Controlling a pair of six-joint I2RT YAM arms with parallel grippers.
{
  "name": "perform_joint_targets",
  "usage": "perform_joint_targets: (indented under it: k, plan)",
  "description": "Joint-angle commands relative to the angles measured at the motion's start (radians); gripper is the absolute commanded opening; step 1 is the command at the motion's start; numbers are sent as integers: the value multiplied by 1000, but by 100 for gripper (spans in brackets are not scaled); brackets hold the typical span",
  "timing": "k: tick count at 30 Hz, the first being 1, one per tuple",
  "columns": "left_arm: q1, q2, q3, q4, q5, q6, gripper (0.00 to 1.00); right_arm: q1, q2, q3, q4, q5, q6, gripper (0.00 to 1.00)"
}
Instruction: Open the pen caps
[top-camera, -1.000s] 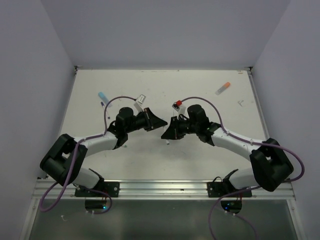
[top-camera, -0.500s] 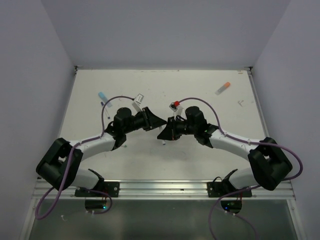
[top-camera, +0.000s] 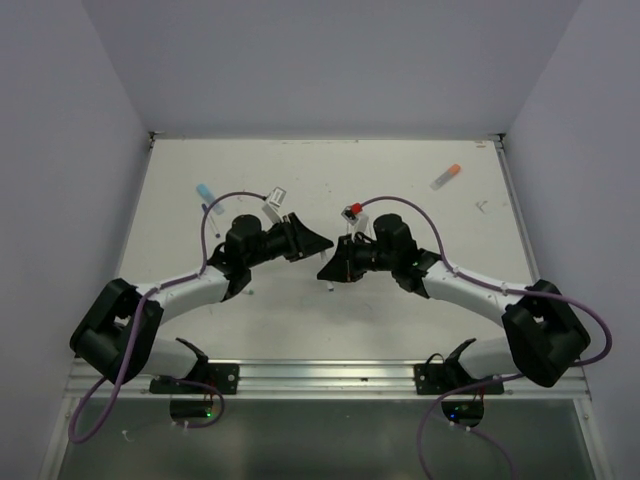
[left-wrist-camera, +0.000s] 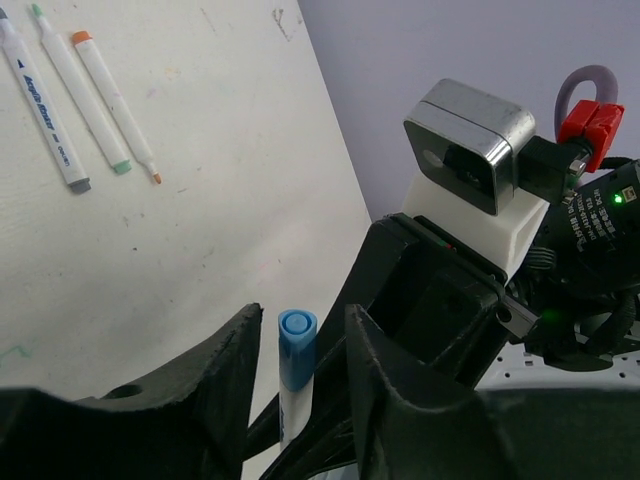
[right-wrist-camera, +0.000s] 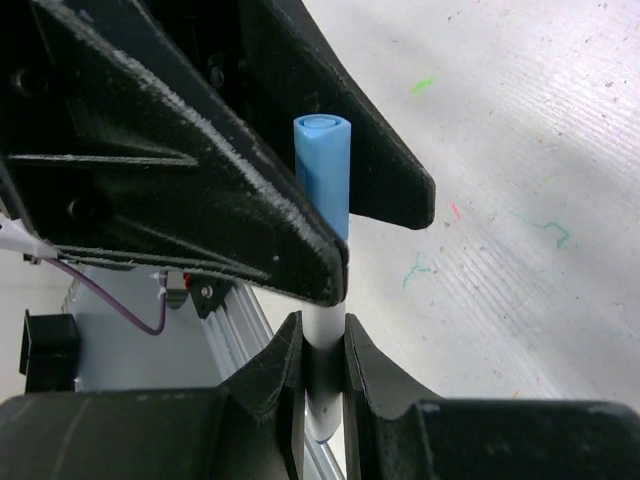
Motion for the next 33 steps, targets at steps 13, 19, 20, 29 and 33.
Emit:
perform_joint_targets:
  k: [13, 19, 20, 29, 33]
  plan:
    - [29, -23, 18, -34, 25, 45, 0, 4, 23, 10, 7, 14, -23, 0]
    - [29, -6, 124, -279, -79, 100, 0, 94, 28, 151, -315, 617, -138, 0]
    - [28, -9, 138, -304, -128, 92, 0, 172, 40, 182, -375, 792, -173, 0]
    - [149, 56, 239, -353, -43, 75, 0, 350, 218, 331, -630, 1516, -236, 0]
    - [232, 37, 178, -273, 19, 92, 0, 323, 144, 250, -512, 1242, -279, 0]
